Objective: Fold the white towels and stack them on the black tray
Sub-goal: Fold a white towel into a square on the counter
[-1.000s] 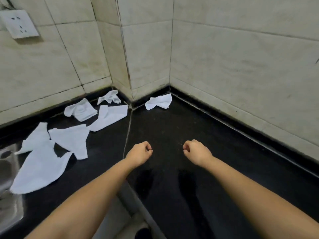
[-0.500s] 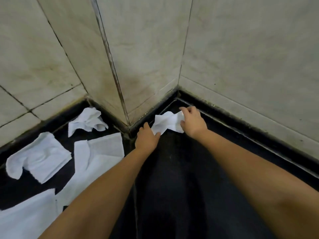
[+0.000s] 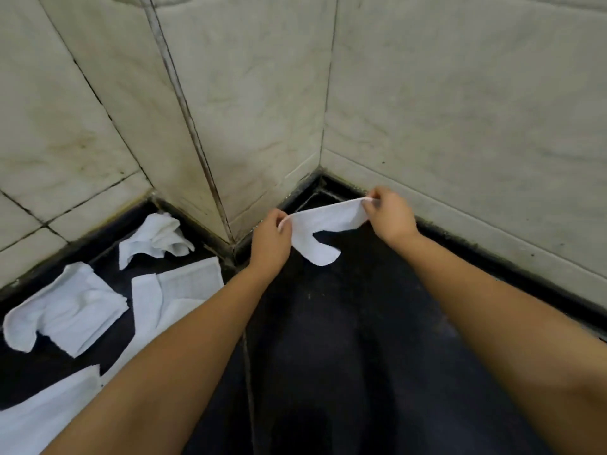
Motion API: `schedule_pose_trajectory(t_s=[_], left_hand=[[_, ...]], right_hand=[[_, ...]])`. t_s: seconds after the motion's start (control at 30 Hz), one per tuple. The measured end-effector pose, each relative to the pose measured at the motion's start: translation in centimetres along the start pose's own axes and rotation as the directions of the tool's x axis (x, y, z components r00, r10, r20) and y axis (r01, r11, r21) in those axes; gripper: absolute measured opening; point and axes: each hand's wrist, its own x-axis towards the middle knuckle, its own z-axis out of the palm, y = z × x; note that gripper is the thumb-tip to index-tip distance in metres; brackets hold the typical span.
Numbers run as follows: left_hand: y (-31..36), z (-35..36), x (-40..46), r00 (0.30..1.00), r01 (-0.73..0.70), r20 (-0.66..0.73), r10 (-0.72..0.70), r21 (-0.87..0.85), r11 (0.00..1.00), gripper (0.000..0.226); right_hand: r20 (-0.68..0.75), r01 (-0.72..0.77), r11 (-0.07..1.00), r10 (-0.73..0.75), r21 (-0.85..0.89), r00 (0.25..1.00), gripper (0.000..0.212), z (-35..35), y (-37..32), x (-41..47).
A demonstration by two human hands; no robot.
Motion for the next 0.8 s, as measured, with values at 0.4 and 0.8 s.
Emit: schedule_pose_trajectory(t_s=[0.4, 0.8], left_hand=[[4.5, -0.9, -17.3, 0.964, -0.169, 0.215, 0.158, 0.032, 0.985, 0.006], [-3.4, 2.0, -37.5, 0.82, 0.011, 0.548, -0.166, 0.274, 0.962, 0.01]], right_hand=[[0.196, 0.157, 0.981, -0.178, 0.117, 0.964, 0.014, -11.8, 9.4, -18.0], [0.598, 0.027, 0.993, -0.089, 0.112, 0.797, 0.01, -8.6, 21.1, -39.7]])
